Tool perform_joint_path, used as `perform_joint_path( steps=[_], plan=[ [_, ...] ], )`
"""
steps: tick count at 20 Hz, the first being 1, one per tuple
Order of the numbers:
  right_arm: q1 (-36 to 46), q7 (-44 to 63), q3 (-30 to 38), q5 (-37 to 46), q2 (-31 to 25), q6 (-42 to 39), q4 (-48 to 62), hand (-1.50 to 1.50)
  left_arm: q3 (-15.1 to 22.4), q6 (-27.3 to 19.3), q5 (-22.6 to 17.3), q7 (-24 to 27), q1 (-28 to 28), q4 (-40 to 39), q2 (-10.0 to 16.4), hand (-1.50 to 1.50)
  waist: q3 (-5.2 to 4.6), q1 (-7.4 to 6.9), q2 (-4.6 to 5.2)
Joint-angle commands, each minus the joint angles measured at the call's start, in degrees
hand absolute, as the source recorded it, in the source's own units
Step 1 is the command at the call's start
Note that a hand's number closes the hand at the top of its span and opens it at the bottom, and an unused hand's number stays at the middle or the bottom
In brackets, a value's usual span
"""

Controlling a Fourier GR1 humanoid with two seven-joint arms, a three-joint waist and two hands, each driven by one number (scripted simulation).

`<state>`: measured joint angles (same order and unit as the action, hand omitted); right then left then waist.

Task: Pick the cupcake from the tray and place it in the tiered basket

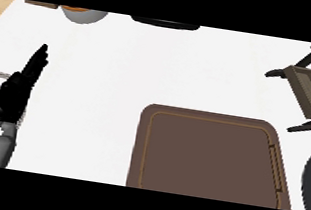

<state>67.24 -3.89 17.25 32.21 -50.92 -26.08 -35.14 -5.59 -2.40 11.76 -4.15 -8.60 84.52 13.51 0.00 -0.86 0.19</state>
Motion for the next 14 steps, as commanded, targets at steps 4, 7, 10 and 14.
perform_joint_path(
  steps=[4, 7, 10, 14],
  plan=[
    [4.33, 1.45, 6.10, -3.21, -4.88, 3.22, 2.47, -1.50, -1.19, 0.93, -0.58, 1.47, -0.73, -1.64, 0.84, 0.00, -0.02, 0.15, 0.09],
    [6.52, 3.28, 7.83, -3.57, -11.13, -0.27, 6.54, -1.50, 0.26, 0.22, 0.37, -0.36, -0.42, 0.11, -0.44, 0.00, 0.00, -0.03, 0.15],
    [8.70, 9.08, 8.47, -4.13, -14.20, -4.67, 9.21, -1.50, 0.26, -0.18, 0.63, 1.43, 1.04, -0.09, -0.84, 0.00, -0.03, -0.07, 0.01],
    [4.34, 5.12, 10.67, -5.69, -20.38, -10.88, 14.30, -1.50, -0.19, 0.15, 0.51, 0.34, -0.11, 0.54, -0.18, 0.00, 0.08, 0.28, 0.16]
  ],
)
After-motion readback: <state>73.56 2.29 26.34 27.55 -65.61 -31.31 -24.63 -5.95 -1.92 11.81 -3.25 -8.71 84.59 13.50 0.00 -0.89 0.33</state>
